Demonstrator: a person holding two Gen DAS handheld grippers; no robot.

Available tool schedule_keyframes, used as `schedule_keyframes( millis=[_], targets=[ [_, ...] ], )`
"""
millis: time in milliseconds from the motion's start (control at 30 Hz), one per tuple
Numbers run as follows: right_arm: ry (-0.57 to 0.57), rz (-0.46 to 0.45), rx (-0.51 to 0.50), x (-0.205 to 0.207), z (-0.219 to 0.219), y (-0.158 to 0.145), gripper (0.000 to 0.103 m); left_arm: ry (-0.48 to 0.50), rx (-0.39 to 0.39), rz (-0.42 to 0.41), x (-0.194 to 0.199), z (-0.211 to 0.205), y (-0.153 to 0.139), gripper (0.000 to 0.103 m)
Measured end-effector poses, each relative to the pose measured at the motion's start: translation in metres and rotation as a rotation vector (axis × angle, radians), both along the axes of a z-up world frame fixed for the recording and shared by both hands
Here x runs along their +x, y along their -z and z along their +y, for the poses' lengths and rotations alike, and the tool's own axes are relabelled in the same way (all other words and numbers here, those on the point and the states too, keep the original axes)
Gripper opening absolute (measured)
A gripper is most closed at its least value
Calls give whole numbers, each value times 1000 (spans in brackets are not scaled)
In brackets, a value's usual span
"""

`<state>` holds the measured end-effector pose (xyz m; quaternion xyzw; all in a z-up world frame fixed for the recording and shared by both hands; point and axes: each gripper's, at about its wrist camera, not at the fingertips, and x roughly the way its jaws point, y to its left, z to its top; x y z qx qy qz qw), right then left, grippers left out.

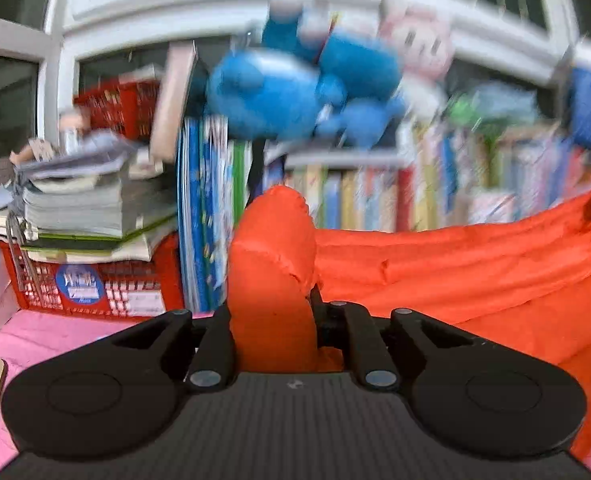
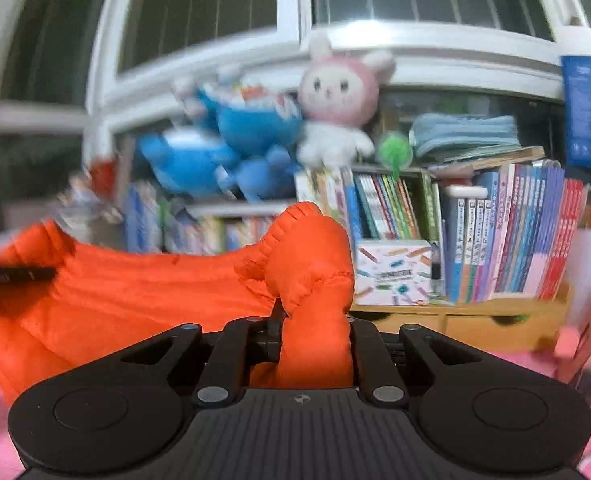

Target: Fold clothes

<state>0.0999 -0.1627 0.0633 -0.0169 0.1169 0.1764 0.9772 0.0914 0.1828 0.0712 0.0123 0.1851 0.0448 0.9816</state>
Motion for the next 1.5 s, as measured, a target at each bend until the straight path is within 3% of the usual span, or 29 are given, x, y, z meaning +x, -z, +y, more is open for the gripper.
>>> schedule_keyframes(
  millis=[167,267,367,533,700,900,1067,1200,1300,1433,1500],
  targets=[
    [84,129,-140,56,29,56,18,-65,118,125,45,-7,60,24],
    [110,187,-210,68,38,94,23,-85,132,162,54,-2,85,35],
    [124,203,-198,67,38,118,23,-104,89,162,57,5,94,47],
    [139,195,-224,64,43,124,24,-129,78,162,61,3,103,52],
    [149,216,-230,69,43,122,29,-156,56,180,64,7,105,65],
    [190,264,-185,77,34,123,56,-180,52,194,67,9,106,73],
    [209,289,-172,82,32,125,62,-210,83,198,69,6,107,80],
    [256,309,-128,84,22,124,89,-262,113,189,60,8,100,86],
    [287,239,-121,63,12,116,97,-300,126,139,32,8,81,86],
    [336,-24,-230,11,16,95,99,-293,226,12,-12,-15,50,86],
    [277,-145,-248,-13,31,80,99,-235,252,-45,-28,-35,36,87]
  ],
)
